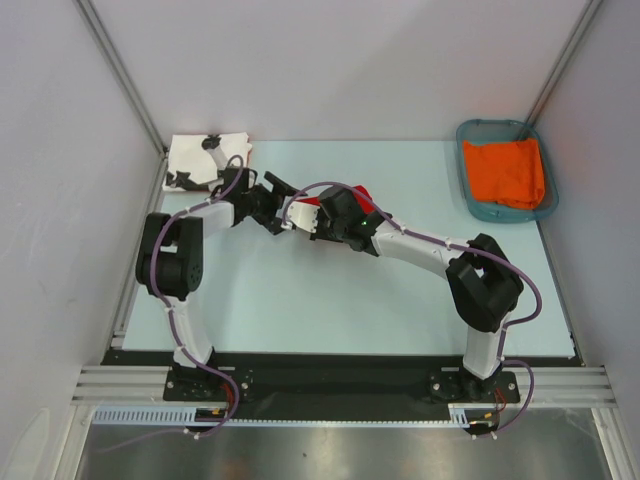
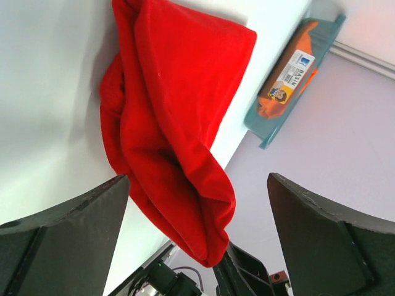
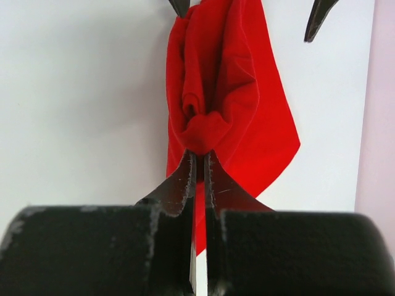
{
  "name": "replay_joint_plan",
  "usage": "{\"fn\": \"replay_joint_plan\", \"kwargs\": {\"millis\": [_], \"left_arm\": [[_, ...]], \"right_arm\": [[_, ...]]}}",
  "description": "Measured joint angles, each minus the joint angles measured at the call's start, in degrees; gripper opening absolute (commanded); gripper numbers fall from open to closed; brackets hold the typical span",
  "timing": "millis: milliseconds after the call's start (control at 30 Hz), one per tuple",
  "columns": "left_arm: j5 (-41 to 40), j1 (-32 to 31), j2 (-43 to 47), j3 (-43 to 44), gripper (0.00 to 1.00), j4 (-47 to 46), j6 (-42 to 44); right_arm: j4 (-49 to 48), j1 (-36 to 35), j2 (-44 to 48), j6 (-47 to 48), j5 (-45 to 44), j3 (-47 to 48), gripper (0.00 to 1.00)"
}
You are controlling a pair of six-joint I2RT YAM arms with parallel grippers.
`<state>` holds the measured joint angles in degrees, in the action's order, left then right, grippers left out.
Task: Fold and stack the t-shirts
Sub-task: Neatly place the folded tshirt to the corner
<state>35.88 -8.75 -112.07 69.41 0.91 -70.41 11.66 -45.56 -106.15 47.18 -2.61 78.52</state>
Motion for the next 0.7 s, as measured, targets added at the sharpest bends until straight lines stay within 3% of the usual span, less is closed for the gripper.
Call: {"fn": "replay_joint_plan", "kwargs": {"millis": [700], "left_arm": [[-5.77,-2.91,-6.25,3.10,1.00,3.04,-7.52]], "right_arm": [[0.04,0.66,1.25,0.02,0.13,0.00,0.00]]}}
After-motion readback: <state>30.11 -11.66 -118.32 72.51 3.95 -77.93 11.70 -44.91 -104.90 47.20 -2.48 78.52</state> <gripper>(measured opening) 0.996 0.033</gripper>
